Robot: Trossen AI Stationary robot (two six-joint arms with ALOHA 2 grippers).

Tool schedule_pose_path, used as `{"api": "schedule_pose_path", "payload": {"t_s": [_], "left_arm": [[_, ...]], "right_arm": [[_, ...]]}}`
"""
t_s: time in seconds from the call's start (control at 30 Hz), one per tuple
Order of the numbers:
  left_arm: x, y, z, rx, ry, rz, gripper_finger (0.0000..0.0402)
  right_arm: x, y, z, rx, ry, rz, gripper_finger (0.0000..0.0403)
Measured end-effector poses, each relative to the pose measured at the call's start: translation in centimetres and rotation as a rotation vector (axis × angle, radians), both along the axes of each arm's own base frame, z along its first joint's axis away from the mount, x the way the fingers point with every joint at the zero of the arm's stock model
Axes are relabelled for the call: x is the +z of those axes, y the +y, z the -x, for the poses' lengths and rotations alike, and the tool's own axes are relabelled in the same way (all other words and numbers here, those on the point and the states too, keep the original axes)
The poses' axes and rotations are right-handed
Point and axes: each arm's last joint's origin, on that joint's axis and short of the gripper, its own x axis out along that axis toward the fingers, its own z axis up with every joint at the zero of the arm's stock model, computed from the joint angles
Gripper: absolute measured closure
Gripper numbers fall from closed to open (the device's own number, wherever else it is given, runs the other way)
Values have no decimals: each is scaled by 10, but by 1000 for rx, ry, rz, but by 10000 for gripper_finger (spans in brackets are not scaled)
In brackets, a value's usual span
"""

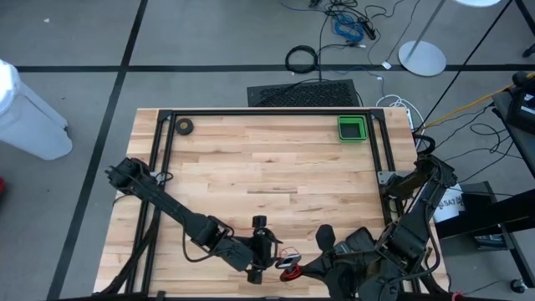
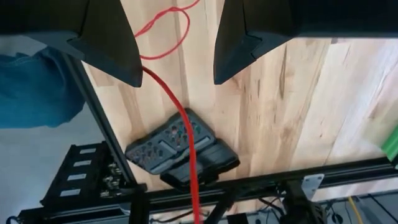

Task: Coil cords
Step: Uncoil the red wire on the black spool

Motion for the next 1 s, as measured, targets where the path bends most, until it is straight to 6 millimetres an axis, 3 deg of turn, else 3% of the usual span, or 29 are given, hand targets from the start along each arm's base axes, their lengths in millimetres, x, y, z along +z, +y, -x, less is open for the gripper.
{"api": "schedule_pose_path", "payload": {"t_s": [0.43,0.8,1.0], "left_arm": [[2,0,-1,2,-20,11,198],[1,-3,-1,-123,3,6,255],[2,-3,-1,-125,2,0,263]], "right_arm": [[-1,-1,0,-5,10,1,403],[-1,-1,1,-5,11,1,403],[-1,-1,1,-5,13,2,403]]}}
